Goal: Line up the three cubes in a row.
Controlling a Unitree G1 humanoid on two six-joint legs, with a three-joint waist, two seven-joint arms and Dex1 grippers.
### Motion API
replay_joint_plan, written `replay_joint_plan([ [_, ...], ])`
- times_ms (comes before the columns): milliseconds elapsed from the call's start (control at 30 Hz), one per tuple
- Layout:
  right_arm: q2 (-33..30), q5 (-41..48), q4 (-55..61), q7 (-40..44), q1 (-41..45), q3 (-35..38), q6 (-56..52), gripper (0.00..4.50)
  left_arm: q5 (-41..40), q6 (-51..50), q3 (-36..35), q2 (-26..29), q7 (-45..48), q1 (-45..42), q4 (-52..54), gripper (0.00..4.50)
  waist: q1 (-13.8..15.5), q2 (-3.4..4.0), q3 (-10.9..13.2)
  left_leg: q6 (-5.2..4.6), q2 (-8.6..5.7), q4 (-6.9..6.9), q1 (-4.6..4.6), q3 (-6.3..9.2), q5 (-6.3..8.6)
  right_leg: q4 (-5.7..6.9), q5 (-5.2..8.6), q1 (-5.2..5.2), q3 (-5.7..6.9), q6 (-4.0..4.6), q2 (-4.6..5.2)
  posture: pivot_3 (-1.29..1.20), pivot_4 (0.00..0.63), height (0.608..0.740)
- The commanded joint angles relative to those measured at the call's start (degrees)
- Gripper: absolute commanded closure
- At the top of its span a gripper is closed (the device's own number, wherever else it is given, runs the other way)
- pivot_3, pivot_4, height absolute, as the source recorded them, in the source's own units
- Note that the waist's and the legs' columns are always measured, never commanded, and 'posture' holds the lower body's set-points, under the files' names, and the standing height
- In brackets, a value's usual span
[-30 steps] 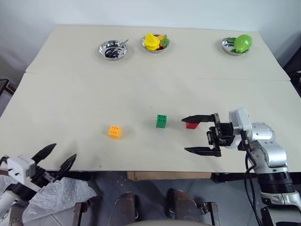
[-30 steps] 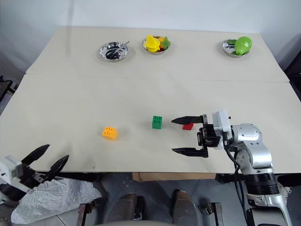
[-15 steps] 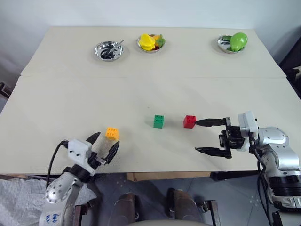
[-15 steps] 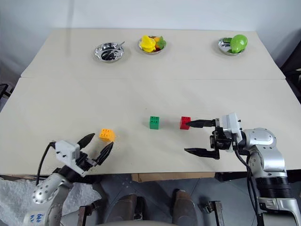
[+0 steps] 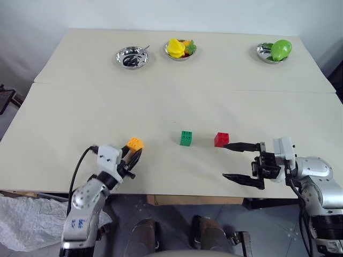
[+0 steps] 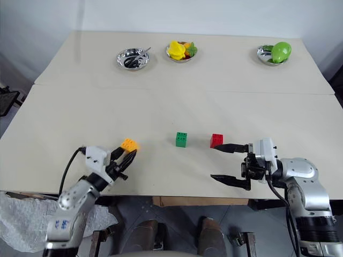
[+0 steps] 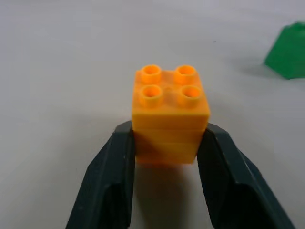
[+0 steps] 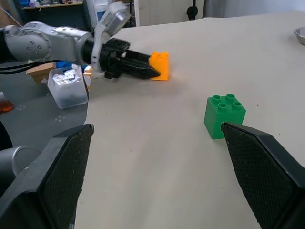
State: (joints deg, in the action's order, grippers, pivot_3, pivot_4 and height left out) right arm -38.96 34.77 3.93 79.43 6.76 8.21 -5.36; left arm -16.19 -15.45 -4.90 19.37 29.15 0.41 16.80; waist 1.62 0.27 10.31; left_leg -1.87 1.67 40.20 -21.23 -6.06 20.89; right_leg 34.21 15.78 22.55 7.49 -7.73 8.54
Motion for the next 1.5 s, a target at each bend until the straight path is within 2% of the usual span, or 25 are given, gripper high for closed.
replay_joint_plan([
  [33, -0.48, 1.42, 2.41, -1.42, -1.32, 2.75, -0.09, 0.00, -4.25, 2.77, 1.05, 7.82, 16.40, -8.63, -7.49, 3.03, -0.28, 0.02, -0.01, 0.00, 0.00, -0.01, 0.00, -0.02, 0.00, 0.01, 0.00, 0.02, 0.00, 0.00, -0.01, 0.00, 0.150, 0.740],
  [100, -0.63, 1.48, 2.65, -1.70, -1.91, 3.24, -0.03, 0.00, -2.80, 6.63, 3.34, 12.67, 25.46, -15.14, -16.41, 3.03, -0.36, 0.05, -0.03, 0.01, -0.05, -0.03, 0.04, -0.09, 0.00, 0.02, 0.00, 0.02, -0.01, 0.00, -0.05, 0.00, 0.150, 0.740],
  [167, -0.65, 1.38, 2.77, -2.11, -2.16, 3.66, 0.26, 0.00, 0.41, 15.63, 7.17, 14.86, 35.74, -24.58, -30.27, 3.03, -0.41, 0.06, -0.04, 0.02, -0.20, -0.05, 0.04, -0.18, 0.00, -0.02, 0.00, 0.03, -0.01, 0.00, -0.14, 0.00, 0.150, 0.740],
  [267, -0.59, 1.30, 3.35, -3.02, -2.63, 4.24, 0.41, 0.00, 2.94, 24.77, 9.72, 12.83, 44.47, -38.31, -51.44, 3.03, -0.22, 0.05, -0.03, 0.05, -0.22, -0.04, -0.01, -0.68, -0.02, -0.06, 0.00, 0.04, 0.02, 0.00, -0.23, 0.00, 0.150, 0.740],
  [367, -0.55, 1.51, 4.69, -4.04, -3.82, 4.87, 0.30, 0.00, 5.00, 31.33, 10.38, 10.39, 48.33, -45.49, -64.24, 3.03, -0.29, 0.04, -0.03, 0.04, -0.25, -0.08, -0.05, -0.70, -0.02, -0.17, -0.02, 0.04, 0.02, -0.04, -0.25, 0.00, 0.150, 0.740],
  [600, -0.61, 1.83, 7.47, -6.03, -7.34, 6.29, 0.03, 0.00, 10.92, 41.30, 12.37, 8.32, 53.17, -53.90, -80.23, 3.03, -0.59, -0.08, 0.04, 0.01, -0.23, -0.21, -0.11, -0.82, -0.01, -0.29, -0.01, 0.14, 0.14, -0.05, -0.29, 0.00, 0.150, 0.740],
  [700, -0.35, 1.70, 8.01, -6.54, -7.98, 6.16, 0.11, 0.00, 12.62, 41.87, 12.05, 7.79, 51.16, -56.00, -84.11, 3.03, -0.57, -0.10, 0.04, 0.00, -0.22, -0.18, -0.10, -0.81, 0.00, -0.26, -0.03, 0.13, 0.12, -0.08, -0.29, 0.00, 0.150, 0.740],
  [867, -0.14, 1.92, 8.44, -6.88, -9.23, 5.97, -0.04, 0.00, 14.37, 41.08, 12.18, 7.72, 52.74, -57.54, -87.49, 3.03, -0.53, -0.11, 0.03, 0.00, -0.17, -0.10, -0.05, -0.81, 0.00, -0.18, -0.05, 0.10, 0.08, -0.11, -0.29, 0.00, 0.150, 0.740],
  [933, -0.34, 1.97, 8.15, -6.45, -9.65, 6.10, 0.09, 0.00, 14.18, 41.66, 11.80, 8.09, 53.63, -57.51, -87.72, 2.28, -0.58, -0.12, 0.02, 0.00, -0.16, -0.08, -0.04, -0.80, 0.00, -0.15, -0.05, 0.10, 0.07, -0.11, -0.29, 0.00, 0.150, 0.740],
  [1100, -1.04, 1.85, 5.73, -4.94, -9.00, 6.85, 0.97, 0.00, 10.90, 41.14, 7.52, 11.10, 57.61, -57.55, -86.03, 0.83, -0.90, -0.18, 0.06, 0.00, -0.15, -0.09, -0.07, -0.81, 0.00, -0.15, -0.04, 0.14, 0.08, -0.11, -0.30, 0.00, 0.150, 0.740],
  [1233, -2.01, 3.19, 4.49, -3.55, -7.53, 7.89, -0.15, 0.00, 7.68, 39.28, 4.16, 15.13, 62.29, -55.89, -81.49, 0.83, -1.48, -0.18, 0.06, 0.01, -0.12, -0.10, -0.08, -0.80, 0.00, -0.14, -0.04, 0.16, 0.08, -0.10, -0.30, 0.00, 0.150, 0.740],
  [1300, -2.47, 4.79, 3.35, -2.30, -6.10, 8.66, -0.97, 0.00, 3.59, 35.94, 2.00, 17.87, 63.18, -53.36, -76.37, 0.83, -1.72, -0.18, 0.06, 0.00, -0.11, -0.09, -0.08, -0.79, 0.00, -0.13, -0.04, 0.15, 0.07, -0.10, -0.30, 0.00, 0.150, 0.740],
  [1367, -2.46, 6.16, 0.72, -0.42, -3.75, 10.06, 0.07, 0.00, -1.10, 30.90, -1.11, 20.37, 62.20, -48.44, -68.28, 0.83, -1.83, -0.17, 0.06, 0.00, -0.08, -0.09, -0.07, -0.73, 0.00, -0.12, -0.04, 0.15, 0.07, -0.10, -0.29, 0.00, 0.150, 0.740],
  [1500, -3.20, 6.78, -5.08, 3.03, 0.95, 10.64, -0.32, 0.00, -4.73, 22.95, -3.64, 24.35, 58.76, -39.23, -56.21, 0.83, -2.01, -0.17, 0.06, 0.00, -0.02, -0.10, 0.01, -0.53, 0.00, -0.10, -0.04, 0.18, 0.00, -0.10, -0.30, 0.00, 0.150, 0.740],
])
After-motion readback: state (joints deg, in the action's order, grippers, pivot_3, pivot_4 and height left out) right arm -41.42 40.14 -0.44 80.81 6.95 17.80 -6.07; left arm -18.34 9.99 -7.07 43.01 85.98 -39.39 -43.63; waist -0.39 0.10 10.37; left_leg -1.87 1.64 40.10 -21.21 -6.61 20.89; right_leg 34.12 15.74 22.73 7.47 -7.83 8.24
